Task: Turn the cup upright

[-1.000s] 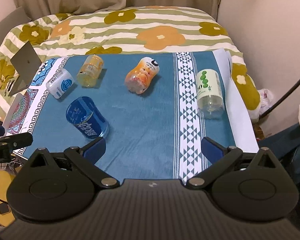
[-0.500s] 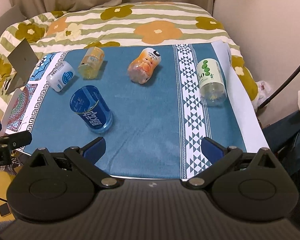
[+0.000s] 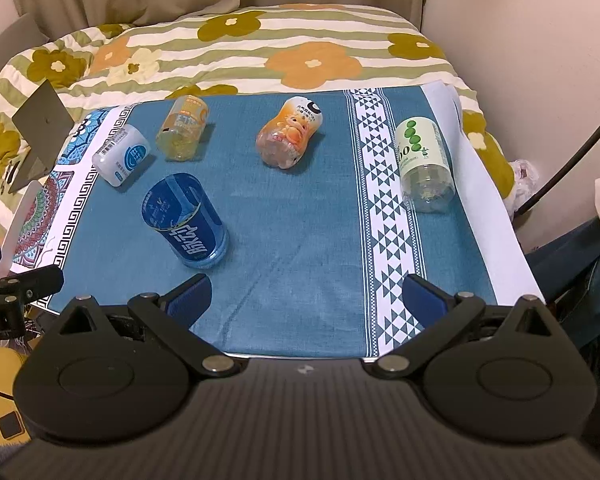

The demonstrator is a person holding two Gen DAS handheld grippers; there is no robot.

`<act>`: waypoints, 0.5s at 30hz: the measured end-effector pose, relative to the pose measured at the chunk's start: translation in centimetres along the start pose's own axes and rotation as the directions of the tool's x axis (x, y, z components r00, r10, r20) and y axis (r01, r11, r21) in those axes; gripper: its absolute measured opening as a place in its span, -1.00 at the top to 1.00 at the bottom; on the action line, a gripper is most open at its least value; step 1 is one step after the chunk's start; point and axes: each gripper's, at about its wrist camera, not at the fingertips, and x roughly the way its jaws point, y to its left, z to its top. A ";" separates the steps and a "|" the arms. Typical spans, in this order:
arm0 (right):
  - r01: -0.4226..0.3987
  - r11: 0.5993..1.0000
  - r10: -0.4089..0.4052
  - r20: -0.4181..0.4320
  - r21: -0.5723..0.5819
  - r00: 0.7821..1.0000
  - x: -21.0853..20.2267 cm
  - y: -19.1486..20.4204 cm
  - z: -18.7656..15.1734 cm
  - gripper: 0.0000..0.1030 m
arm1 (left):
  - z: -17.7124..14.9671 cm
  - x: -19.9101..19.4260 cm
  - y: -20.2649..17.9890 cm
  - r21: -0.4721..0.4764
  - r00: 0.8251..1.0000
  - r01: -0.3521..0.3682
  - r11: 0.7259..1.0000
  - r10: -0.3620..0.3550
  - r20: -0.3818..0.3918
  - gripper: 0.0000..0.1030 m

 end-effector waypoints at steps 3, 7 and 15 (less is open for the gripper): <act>0.000 1.000 0.000 -0.002 0.003 1.000 0.0 0.1 0.0 -1.00 | 0.1 0.0 -0.1 0.006 1.000 0.002 1.000 -0.002 0.001 -1.00; 0.002 1.000 -0.002 -0.004 0.005 1.000 0.0 0.0 0.0 -1.00 | 0.2 0.1 -0.2 0.011 1.000 0.003 1.000 -0.003 0.002 -1.00; 0.002 1.000 -0.002 -0.004 0.006 1.000 0.0 -0.1 0.0 -1.00 | 0.2 0.1 -0.3 0.012 1.000 0.003 1.000 -0.003 0.004 -1.00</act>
